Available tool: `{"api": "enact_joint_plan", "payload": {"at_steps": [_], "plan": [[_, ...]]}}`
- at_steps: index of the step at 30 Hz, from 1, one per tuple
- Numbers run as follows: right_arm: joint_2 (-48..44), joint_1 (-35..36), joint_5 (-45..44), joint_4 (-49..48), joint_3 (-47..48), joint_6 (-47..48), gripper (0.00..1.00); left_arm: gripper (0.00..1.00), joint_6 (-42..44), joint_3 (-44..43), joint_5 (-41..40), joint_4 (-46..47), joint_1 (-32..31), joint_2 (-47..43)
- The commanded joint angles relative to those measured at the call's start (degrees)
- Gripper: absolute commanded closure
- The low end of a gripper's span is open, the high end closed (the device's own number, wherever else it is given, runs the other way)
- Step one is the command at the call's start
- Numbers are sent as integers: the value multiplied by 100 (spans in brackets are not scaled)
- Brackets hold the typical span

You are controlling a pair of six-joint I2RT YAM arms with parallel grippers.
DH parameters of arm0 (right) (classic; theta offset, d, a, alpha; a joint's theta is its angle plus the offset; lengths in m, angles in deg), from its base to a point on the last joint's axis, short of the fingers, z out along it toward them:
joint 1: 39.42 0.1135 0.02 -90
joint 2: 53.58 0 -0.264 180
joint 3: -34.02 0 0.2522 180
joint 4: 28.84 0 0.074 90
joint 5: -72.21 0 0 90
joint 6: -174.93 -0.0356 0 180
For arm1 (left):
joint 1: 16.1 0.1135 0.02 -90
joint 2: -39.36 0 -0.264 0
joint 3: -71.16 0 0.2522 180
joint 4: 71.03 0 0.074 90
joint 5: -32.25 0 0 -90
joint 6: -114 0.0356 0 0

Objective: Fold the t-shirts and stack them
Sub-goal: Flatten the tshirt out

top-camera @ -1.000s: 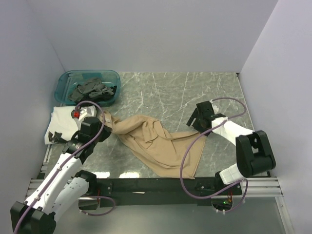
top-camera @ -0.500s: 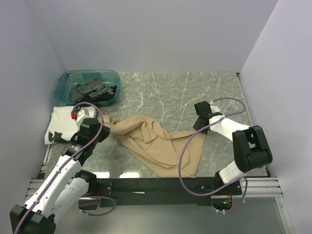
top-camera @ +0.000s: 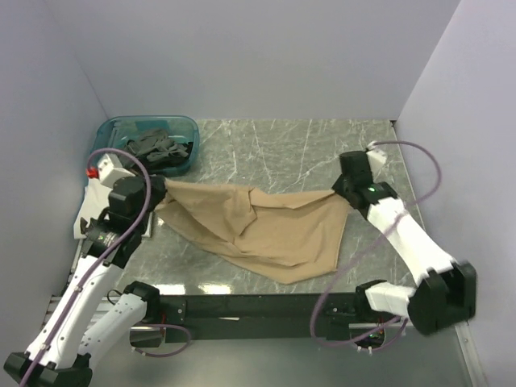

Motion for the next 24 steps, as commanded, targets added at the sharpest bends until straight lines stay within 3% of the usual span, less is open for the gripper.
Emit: {"api": "enact_joint_plan", "payload": {"at_steps": [1,13,24], "plan": [[-1138,-39,-667,299,516,230,100,99,293,-858,-559,400,-9,-133],[-3284,-47,-1212,1204,2046,863,100,99,926,-2547,-506,568,-9,-598],[-4243,-39,-737,1792,3302,1355,100,99,812,-2908,363,471,-9,-1451]]}}
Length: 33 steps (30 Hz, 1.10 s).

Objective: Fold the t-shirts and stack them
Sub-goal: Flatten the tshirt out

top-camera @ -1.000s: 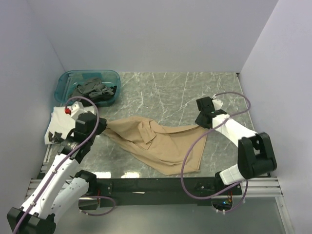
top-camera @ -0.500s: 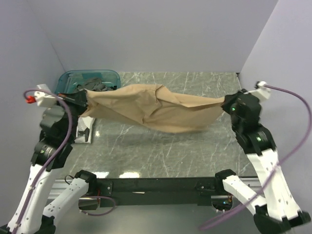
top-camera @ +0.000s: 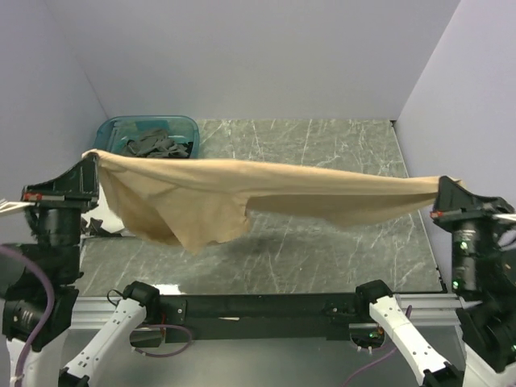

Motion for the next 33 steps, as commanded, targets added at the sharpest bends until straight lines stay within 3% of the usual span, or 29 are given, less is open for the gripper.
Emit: {"api": "enact_joint_plan", "payload": {"at_steps": [1,9,15,21,26,27,28,30,31,33], "plan": [[-33,-43,-31,327,466,284,100,99,23,-316,368,113,2,-220],[-113,-43,-453,240,757,390,100,99,-74,-414,922,156,2,-292],[483,-34,-1121,-94,327,469,100,99,-56,16,547,437,2,349],[1764,-209,-1588,-857,-359,539,100,99,-83,351,-175,779,11,2620],[3407,-1404,-210,-1438,-684,407,100,99,-39,9,7,1262,46,4689],[3647,-1553,-25,-1648,-702,399,100,94,135,-104,69,1594,46,5292],[4102,-1581,55,-1746,-685,459,98,77,181,-210,131,1685,63,5603],[4622,-1764,187,-2166,-676,548,95,58,303,-892,193,1572,90,6592],[4921,-1931,475,-2186,-467,609,93,38,321,-1184,141,1284,90,6921],[5940,-2073,618,-1864,-10,557,68,21,409,-2121,149,1019,99,7824]]}}
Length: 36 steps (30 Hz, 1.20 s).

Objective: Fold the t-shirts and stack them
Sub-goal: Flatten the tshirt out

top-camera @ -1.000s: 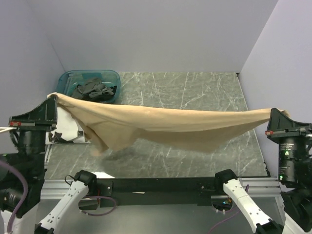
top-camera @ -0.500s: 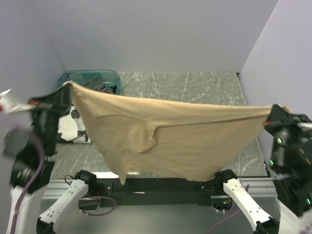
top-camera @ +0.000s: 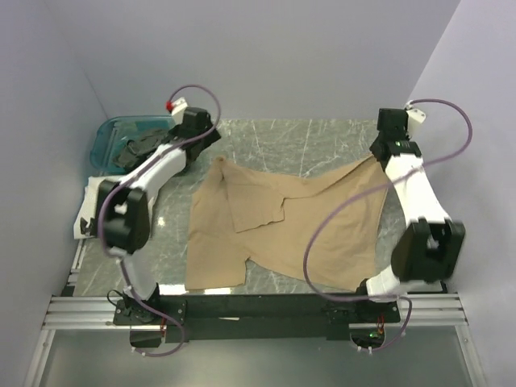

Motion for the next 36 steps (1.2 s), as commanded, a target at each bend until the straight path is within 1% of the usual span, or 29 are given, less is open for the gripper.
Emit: {"api": "enact_joint_plan", "payload": {"at_steps": [1,2,3,4,5,6,7,8,10,11,12,13,14,15,16,17,18,21,22,24,26,28,30,32,36], "plan": [[969,-372,448,-149,1168,48,57,10,221,-1651,13,-235,44,808],[1599,-417,431,79,1504,30,43,8,239,-1950,66,-352,44,1019],[1866,-426,370,569,1829,-5,41,5,318,-2423,241,-431,35,1326],[2069,-426,317,739,2241,-14,39,1,336,-2550,329,-467,35,1416],[2263,-426,299,819,2341,-14,33,1,371,-2595,435,-389,35,1452],[2273,-426,325,837,2342,-32,29,1,388,-2499,575,-344,27,1391],[2230,-426,369,777,2177,-58,20,1,389,-2385,655,-266,18,1321],[2073,-426,430,619,2027,-84,14,1,371,-2245,708,-178,9,1233],[1853,-426,501,539,1589,-259,13,1,327,-1762,787,-186,-9,873],[1573,-426,553,513,1412,-313,12,1,310,-1569,805,-186,-26,724],[1388,-417,728,399,1193,-383,12,1,231,-1123,822,-186,-61,383],[1203,-409,825,320,730,-488,11,1,204,-866,892,-160,-88,188],[792,-391,948,136,455,-541,11,1,152,-324,936,-99,-210,-14],[553,-313,1149,21,183,-568,11,1,125,-32,971,-11,-298,-425],[333,-251,1247,-76,-351,-620,11,1,108,250,989,42,-403,-629],[-69,-198,1318,-172,-608,-647,10,1,46,775,998,69,-657,-814],[-265,-58,1397,-217,-1098,-717,10,1,-6,1032,1042,52,-781,-1129],[-986,118,1599,-436,-1848,-787,9,1,-331,2017,1437,60,-1133,-1640],[-1318,162,1774,-489,-2329,-822,9,1,-410,2254,1490,104,-1325,-1755],[-1636,163,2003,-621,-2927,-823,9,1,-630,2842,1534,148,-1546,-2035],[-2013,163,2074,-595,-3220,-867,9,0,-788,3195,1491,131,-1870,-2151],[-2269,163,2188,-647,-3605,-867,8,1,-859,3354,1403,148,-2047,-2213],[-2551,163,2303,-674,-3783,-823,8,2,-1000,3522,1420,148,-2179,-2161],[-2727,163,2207,-552,-3898,-788,8,7,-1122,3662,1455,174,-2206,-2117],[-2894,163,2188,-525,-4003,-735,8,19,-1141,3865,1701,630,-2241,-1950]]}}
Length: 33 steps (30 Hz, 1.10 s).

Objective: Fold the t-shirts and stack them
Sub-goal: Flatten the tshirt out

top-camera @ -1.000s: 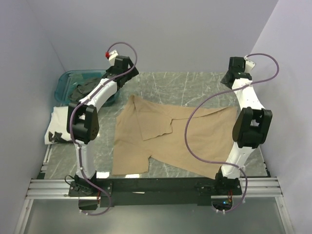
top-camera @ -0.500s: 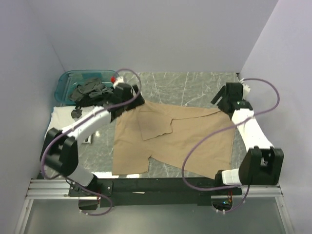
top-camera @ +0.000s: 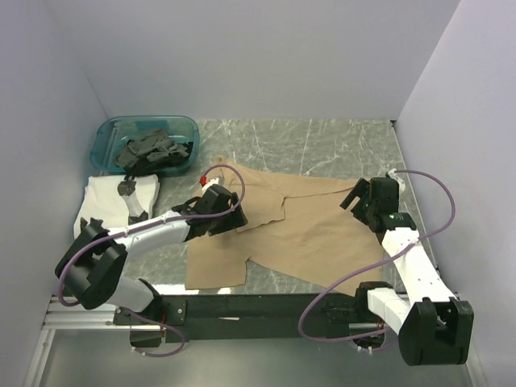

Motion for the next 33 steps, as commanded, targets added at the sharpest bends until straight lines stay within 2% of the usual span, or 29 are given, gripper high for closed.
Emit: {"api": "enact_joint_plan", "payload": {"at_steps": [1,4,12,21,28,33], "plan": [[-243,-12,47,-223,-67,45,8,25,-188,103,289,603,-36,116],[-235,-12,47,-250,-120,72,8,36,-223,16,325,639,-106,379],[-235,-12,-6,-285,-155,107,8,40,-276,-143,175,533,-203,732],[-138,-12,38,-293,-164,124,9,54,-337,-529,-115,393,-203,1153],[-129,-12,29,-267,-164,133,9,54,-328,-723,-229,59,-203,1154],[-112,-12,12,-276,-164,133,9,53,-311,-600,-220,-117,-203,820]]}}
